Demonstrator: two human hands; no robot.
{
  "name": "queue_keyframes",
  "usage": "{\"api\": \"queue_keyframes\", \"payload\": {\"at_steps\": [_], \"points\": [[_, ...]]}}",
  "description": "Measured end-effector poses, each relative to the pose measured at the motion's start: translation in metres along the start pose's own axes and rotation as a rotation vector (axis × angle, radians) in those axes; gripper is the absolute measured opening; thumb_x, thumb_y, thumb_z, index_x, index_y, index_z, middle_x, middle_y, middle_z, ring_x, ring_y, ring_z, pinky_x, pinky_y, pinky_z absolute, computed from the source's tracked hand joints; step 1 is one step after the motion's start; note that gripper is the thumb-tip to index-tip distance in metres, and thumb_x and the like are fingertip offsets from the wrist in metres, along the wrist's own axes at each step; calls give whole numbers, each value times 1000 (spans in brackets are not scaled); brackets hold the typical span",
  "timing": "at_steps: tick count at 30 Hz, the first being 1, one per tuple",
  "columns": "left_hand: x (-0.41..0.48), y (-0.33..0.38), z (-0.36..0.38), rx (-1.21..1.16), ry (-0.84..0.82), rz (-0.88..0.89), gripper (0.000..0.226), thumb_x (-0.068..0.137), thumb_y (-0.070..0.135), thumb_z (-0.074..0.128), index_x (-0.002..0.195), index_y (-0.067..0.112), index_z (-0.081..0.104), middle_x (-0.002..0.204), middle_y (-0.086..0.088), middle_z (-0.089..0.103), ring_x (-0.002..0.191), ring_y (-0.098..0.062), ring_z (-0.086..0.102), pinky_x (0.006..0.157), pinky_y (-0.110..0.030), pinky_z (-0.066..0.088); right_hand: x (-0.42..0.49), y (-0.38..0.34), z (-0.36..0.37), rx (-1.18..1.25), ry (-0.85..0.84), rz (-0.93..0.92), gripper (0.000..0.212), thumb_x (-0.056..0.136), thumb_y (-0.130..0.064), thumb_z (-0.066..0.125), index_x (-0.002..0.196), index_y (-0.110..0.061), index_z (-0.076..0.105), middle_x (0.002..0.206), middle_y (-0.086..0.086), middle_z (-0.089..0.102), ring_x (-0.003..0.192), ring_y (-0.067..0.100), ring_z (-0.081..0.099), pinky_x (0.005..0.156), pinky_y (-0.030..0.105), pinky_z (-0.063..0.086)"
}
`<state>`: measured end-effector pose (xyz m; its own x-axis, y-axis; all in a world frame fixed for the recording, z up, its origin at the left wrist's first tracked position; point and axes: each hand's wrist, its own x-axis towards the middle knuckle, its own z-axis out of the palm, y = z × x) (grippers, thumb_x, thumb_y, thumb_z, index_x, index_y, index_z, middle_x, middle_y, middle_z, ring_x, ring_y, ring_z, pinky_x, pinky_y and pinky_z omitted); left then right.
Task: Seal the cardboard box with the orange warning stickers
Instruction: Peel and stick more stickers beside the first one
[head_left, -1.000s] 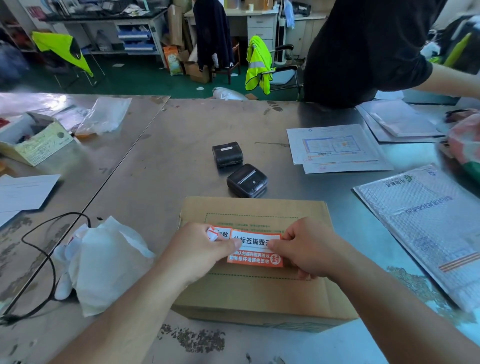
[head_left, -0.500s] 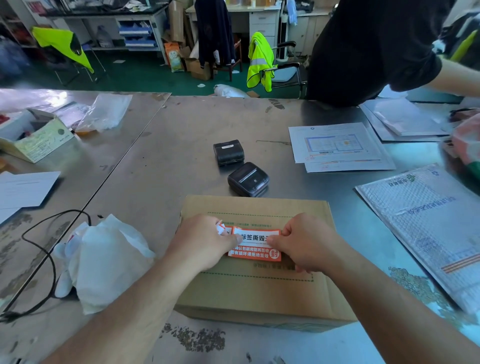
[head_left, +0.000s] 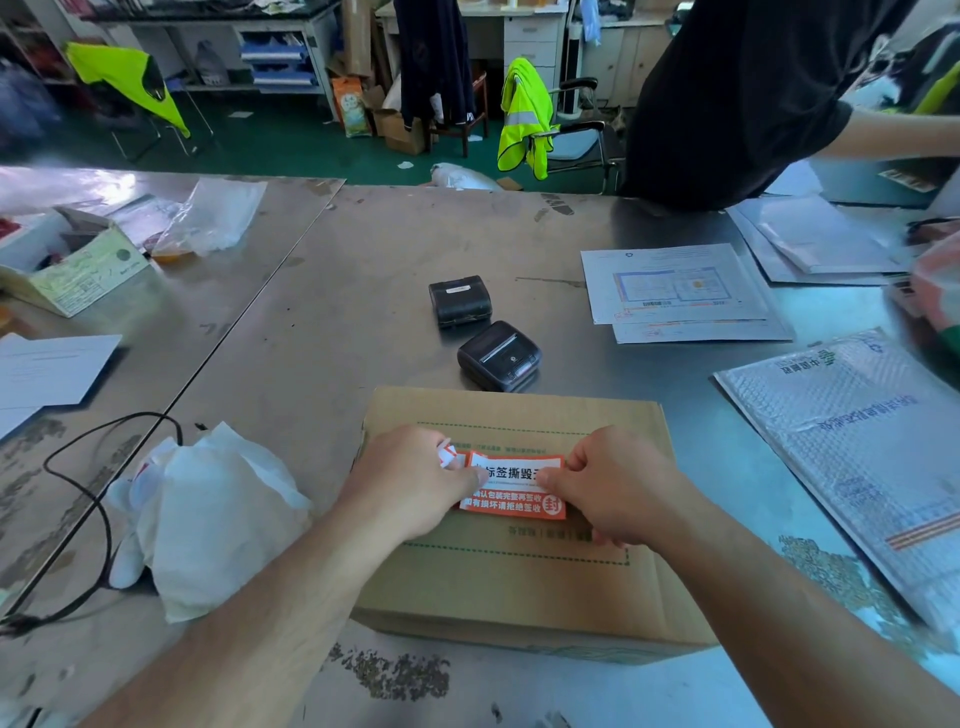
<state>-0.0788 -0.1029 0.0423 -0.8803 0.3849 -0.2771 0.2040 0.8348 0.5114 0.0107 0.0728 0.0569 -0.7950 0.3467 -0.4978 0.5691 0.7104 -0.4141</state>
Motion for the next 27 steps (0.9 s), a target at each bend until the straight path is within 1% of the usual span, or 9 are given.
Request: {"api": "queue_keyframes", "payload": {"at_steps": [3, 6, 8, 11, 14, 18, 21, 24, 27], "points": [[0, -1, -2, -31, -11, -14, 42, 80, 49, 69, 64, 16, 49, 57, 7, 49, 52, -14, 43, 50, -28, 28, -1, 0, -1, 18, -2, -10, 41, 98, -48, 53, 87, -12, 69, 67, 12, 74, 45, 16, 59, 63, 33, 59], [0, 0, -2, -20, -14, -12, 42, 81, 48, 69, 62, 19, 47, 57, 7, 50, 52, -13, 44, 50, -27, 28, -1, 0, -1, 15, -2, -7, 41, 98, -48, 53, 85, -12, 68, 62, 10, 71, 43, 15, 57, 63, 32, 58], [0, 0, -1, -6, -9, -10, 41, 81, 49, 69, 62, 18, 47, 58, 7, 51, 52, -13, 45, 49, -27, 29, 0, 0, 0, 18, 5, -5, 40, 98, -47, 54, 84, -12, 68, 63, 11, 73, 43, 16, 58, 63, 33, 59], [0, 0, 1, 16, -6, -7, 41, 81, 49, 67, 64, 18, 48, 59, 6, 52, 53, -14, 45, 50, -27, 29, 2, 0, 3, 8, 19, 0, 41, 98, -48, 54, 84, -12, 68, 67, 12, 74, 48, 20, 63, 63, 34, 60], [-1, 2, 3, 41, 16, -2, 40, 81, 49, 67, 65, 17, 49, 60, 5, 52, 53, -15, 45, 51, -28, 30, 4, 3, 8, 7, 51, 6, 40, 96, -49, 56, 83, -13, 67, 68, 9, 70, 57, 23, 66, 66, 37, 61], [-3, 4, 4, 72, 37, 2, 41, 82, 48, 67, 65, 16, 49, 60, 5, 51, 53, -14, 44, 49, -28, 29, 7, 6, 15, -5, 97, 6, 37, 93, -51, 58, 85, -16, 64, 72, 5, 68, 66, 24, 68, 65, 33, 57], [-4, 5, 4, 76, 41, 1, 41, 82, 48, 68, 65, 15, 50, 60, 5, 51, 52, -12, 45, 47, -27, 28, 8, 7, 17, -11, 110, 3, 39, 93, -53, 57, 88, -15, 65, 76, 6, 70, 71, 25, 70, 67, 34, 58], [-5, 6, 2, 88, 53, 1, 43, 81, 47, 70, 60, 19, 45, 58, 8, 48, 51, -7, 43, 45, -27, 25, 10, 8, 19, -14, 125, 12, 40, 92, -53, 58, 90, -14, 66, 75, 7, 69, 71, 26, 70, 68, 34, 59], [-4, 5, 1, 93, 55, 5, 44, 80, 47, 71, 60, 19, 44, 59, 7, 47, 51, -8, 41, 46, -28, 24, 11, 8, 19, -48, 126, 17, 38, 92, -51, 56, 90, -14, 65, 66, 4, 61, 63, 24, 66, 66, 31, 58]]}}
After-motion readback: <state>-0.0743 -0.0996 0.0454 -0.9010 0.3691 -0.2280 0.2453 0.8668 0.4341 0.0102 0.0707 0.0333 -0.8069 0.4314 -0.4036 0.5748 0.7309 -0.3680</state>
